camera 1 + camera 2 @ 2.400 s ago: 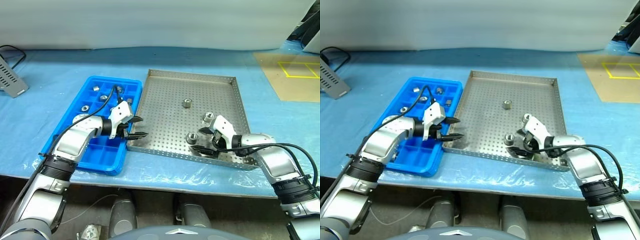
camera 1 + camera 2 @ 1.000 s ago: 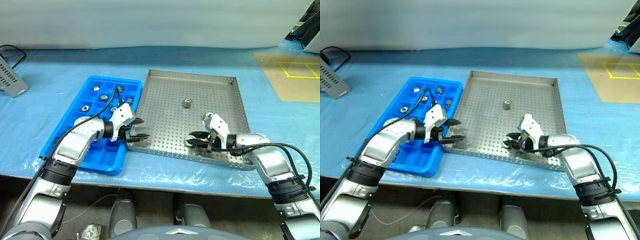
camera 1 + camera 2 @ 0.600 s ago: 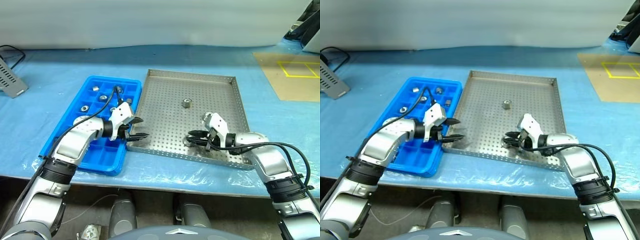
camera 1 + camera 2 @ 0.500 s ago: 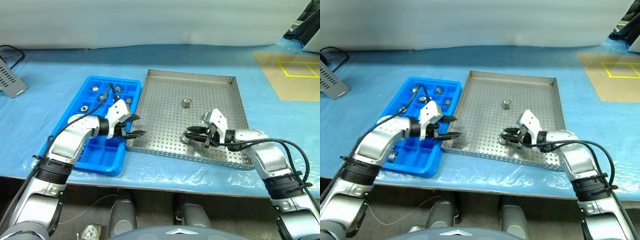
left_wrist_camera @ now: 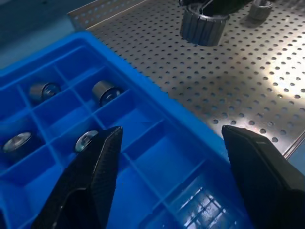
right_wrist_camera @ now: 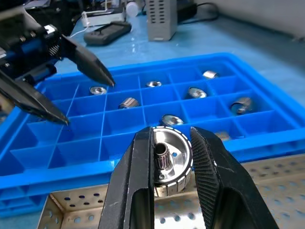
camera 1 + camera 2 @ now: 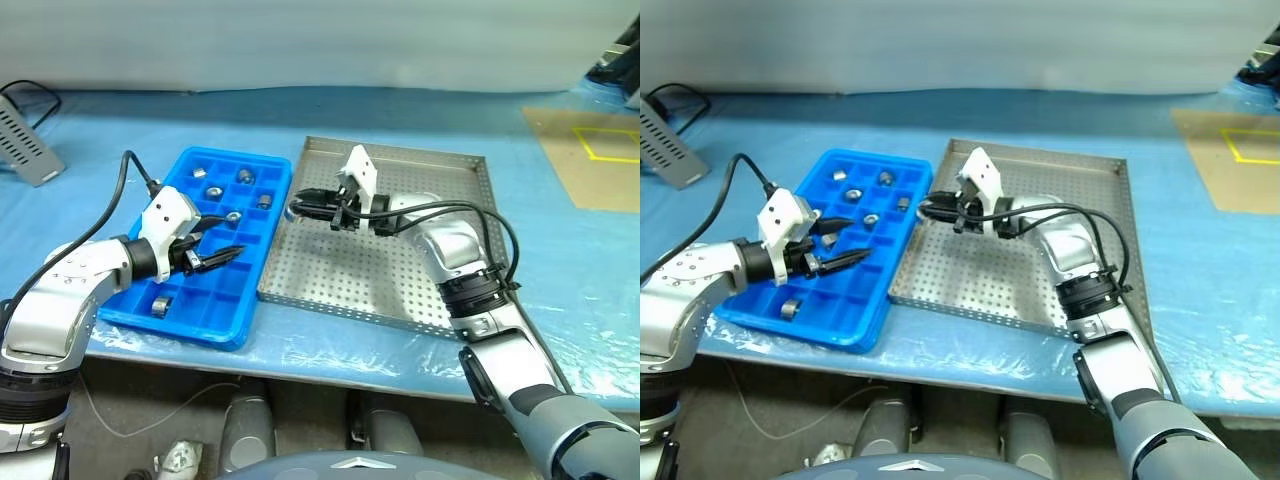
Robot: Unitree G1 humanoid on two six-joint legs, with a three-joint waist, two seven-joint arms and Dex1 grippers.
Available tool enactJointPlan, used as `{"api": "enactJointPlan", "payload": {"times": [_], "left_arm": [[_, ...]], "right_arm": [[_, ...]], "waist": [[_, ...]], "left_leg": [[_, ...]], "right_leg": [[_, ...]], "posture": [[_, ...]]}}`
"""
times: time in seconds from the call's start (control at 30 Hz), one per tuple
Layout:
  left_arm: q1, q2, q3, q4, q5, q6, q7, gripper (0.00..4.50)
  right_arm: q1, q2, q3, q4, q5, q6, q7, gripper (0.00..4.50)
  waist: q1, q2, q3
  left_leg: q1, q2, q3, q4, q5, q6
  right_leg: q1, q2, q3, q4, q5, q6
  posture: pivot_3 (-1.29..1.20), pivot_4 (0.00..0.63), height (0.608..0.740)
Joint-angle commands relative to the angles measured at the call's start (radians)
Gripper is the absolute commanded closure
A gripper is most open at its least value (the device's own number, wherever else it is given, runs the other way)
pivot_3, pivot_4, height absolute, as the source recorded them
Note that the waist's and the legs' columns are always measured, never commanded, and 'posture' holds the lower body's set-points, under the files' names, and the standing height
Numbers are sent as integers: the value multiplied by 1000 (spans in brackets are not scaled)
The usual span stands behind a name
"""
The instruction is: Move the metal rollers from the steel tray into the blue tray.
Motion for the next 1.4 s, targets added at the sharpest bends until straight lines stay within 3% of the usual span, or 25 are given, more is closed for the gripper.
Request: {"api": "enactJointPlan", "payload": {"times": [0.03,0.23,0.37,0.63,0.83,1.03,1.23,1.4], "left_arm": [[79,28,132,-85,-36,23,30,953],[280,17,288,-184,-63,40,62,953],[314,11,323,-207,-82,38,92,953],[338,17,311,-216,-96,29,115,953],[299,14,246,-196,-93,16,124,953],[240,25,188,-147,-89,-4,111,953],[152,22,95,-86,-74,-34,93,953],[48,-11,-19,-4,-54,-78,75,953]], "right_arm": [[-61,43,22,46,-25,-82,33,3740],[-124,128,37,172,-49,-152,75,3740],[-165,183,51,294,-107,-235,60,3740],[-189,204,59,420,-198,-341,21,3740],[-154,172,42,389,-204,-345,36,3740],[-115,174,49,311,-193,-271,51,1826],[-86,130,23,154,-166,-188,74,1826],[-92,3,-117,-29,-56,-48,71,1826]], "waist": [[7,0,0],[25,-1,0],[42,-1,0],[70,-1,0],[71,-1,0],[66,-1,0],[61,-1,0],[68,-1,0]], "left_leg": [[-1,0,0,0,0,0],[0,1,-1,-2,-1,1],[1,1,-2,-2,0,0],[1,1,-2,-2,0,0],[2,1,-2,-2,0,-1],[2,2,-1,-1,0,-1],[3,2,-1,-1,1,-2],[3,0,-1,1,1,-2]], "right_leg": [[0,0,0,-1,0,0],[0,0,-1,-1,0,0],[0,0,-1,1,0,0],[0,0,-1,2,0,0],[0,0,0,2,0,0],[-1,1,0,4,0,0],[-1,1,0,6,0,0],[0,0,1,7,0,1]], "posture": [[194,150,740],[280,150,740],[309,150,740],[304,150,740],[268,150,740],[218,150,740],[150,150,740],[71,150,740]]}}
